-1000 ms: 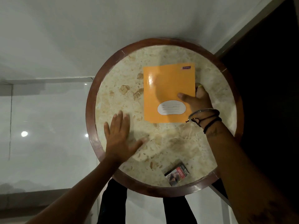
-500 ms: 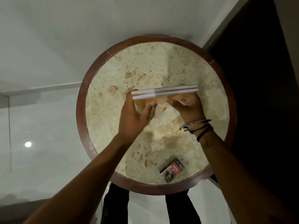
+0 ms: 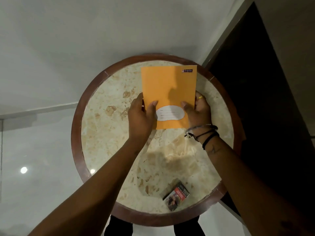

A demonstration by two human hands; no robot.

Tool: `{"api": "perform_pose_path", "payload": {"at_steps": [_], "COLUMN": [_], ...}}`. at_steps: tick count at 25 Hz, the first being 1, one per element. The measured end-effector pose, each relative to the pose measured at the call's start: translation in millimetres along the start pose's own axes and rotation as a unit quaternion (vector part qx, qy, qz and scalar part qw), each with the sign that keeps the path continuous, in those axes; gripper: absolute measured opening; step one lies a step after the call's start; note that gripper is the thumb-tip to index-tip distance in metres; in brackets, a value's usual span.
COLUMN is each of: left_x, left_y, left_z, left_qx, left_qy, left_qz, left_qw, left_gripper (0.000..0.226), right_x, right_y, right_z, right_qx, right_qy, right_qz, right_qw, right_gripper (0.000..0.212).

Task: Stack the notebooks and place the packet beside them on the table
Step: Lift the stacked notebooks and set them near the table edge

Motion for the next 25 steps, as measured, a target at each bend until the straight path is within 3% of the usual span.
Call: {"api": "perform_pose_path", "payload": {"at_steps": [6, 9, 12, 16, 18, 20, 22, 25], "left_x": [-74.2, -99.3, -109.8, -105.5, -85.3, -43.8, 7.5, 78.9], "left_y": [56.0, 62.4, 58.6, 53.6, 44.6, 29.2, 7.1, -30.9], "left_z": [-3.3, 5.2, 5.1, -4.9, -10.0, -10.9, 6.3, 59.6], "left_qx": [0.134, 0.173, 0.142, 0.059, 0.024, -0.064, -0.132, -0.076], "left_qy": [0.087, 0.128, 0.165, 0.259, 0.286, 0.305, 0.361, 0.429], "left_qz": [0.003, 0.022, 0.024, 0.039, 0.018, -0.039, -0.059, 0.024], "left_qw": [0.987, 0.976, 0.976, 0.963, 0.958, 0.949, 0.921, 0.9], "left_gripper": [0.052, 0.054, 0.054, 0.048, 0.053, 0.061, 0.068, 0.092], "right_x": [3.8, 9.0, 17.0, 23.3, 37.8, 54.6, 64.7, 69.7], "right_y": [82.3, 106.1, 116.5, 117.6, 108.1, 69.1, 4.0, -104.3], "right_z": [-1.4, -8.7, -22.1, -27.8, -27.8, -29.9, -36.6, -59.5], "right_qx": [-0.111, -0.13, -0.124, -0.104, -0.049, 0.048, 0.099, 0.176], "right_qy": [-0.124, -0.177, -0.179, -0.196, -0.198, -0.209, -0.27, -0.371], "right_qz": [-0.06, -0.072, -0.084, -0.117, -0.167, -0.191, -0.125, 0.077], "right_qw": [0.984, 0.973, 0.972, 0.968, 0.965, 0.958, 0.949, 0.909], "right_gripper": [0.032, 0.027, 0.026, 0.051, 0.053, 0.048, 0.052, 0.049]}}
Point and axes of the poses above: each hand's wrist, its own y-axis towards the middle knuckle, its own x-axis out of the back of the hand, z = x × y, the point moved 5 cm from there along y, towards the middle knuckle, and after that the axes turned 12 degrees about -z, right-handed, at the moved point
